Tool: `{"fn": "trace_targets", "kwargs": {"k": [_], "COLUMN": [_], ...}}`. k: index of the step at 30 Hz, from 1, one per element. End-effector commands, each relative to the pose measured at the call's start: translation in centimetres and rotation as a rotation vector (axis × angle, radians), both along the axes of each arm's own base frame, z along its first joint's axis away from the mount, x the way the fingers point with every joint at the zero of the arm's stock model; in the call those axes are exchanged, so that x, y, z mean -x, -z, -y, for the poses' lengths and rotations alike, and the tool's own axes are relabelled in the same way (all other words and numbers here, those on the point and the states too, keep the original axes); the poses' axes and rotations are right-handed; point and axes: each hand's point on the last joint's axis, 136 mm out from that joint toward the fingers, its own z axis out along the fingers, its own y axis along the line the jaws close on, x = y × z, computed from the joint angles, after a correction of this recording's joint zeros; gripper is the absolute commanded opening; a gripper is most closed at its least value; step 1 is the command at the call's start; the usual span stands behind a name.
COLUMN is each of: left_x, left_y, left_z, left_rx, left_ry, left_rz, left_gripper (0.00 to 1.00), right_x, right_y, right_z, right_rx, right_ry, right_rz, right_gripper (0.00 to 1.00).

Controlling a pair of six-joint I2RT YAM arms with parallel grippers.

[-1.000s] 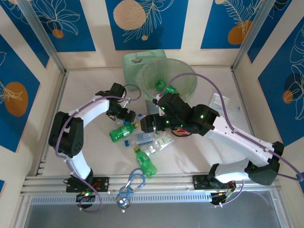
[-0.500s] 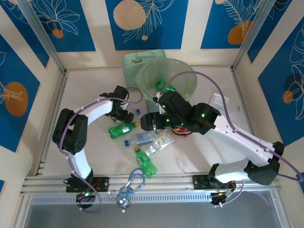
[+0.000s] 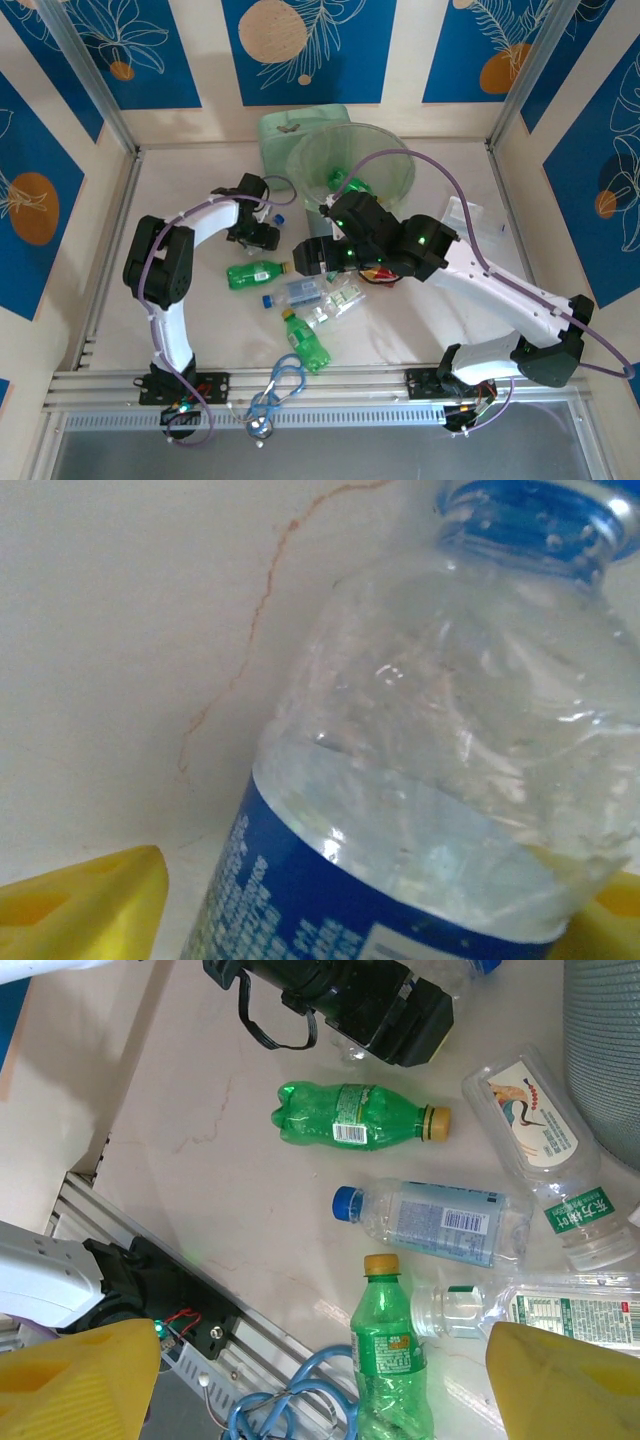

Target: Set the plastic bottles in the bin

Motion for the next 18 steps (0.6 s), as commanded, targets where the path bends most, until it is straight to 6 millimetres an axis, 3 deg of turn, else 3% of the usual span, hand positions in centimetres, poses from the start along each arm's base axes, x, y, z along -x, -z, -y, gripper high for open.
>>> {"fn": "trace_targets", "kwargs": {"k": [1, 18], "left_x": [-0.7, -0.7], "left_y": [-0.2, -1.5], "left_z": [0.4, -0.2], "left_rx": [0.048, 0.101], "left_ry": [-0.028, -0.113], "left_rz": [-0.014, -0.011], "left_gripper": [0.78, 0.60], "right_x": [0.1, -0.2], "right_y": [-0.9, -1.8], "right_z": [-0.1, -0.1], "right_rx": [-0.020, -0.040], "right_ry": [-0.001, 0.007], "right_rz": [-0.006, 0.016], "right_gripper": [0.85, 0.84]}}
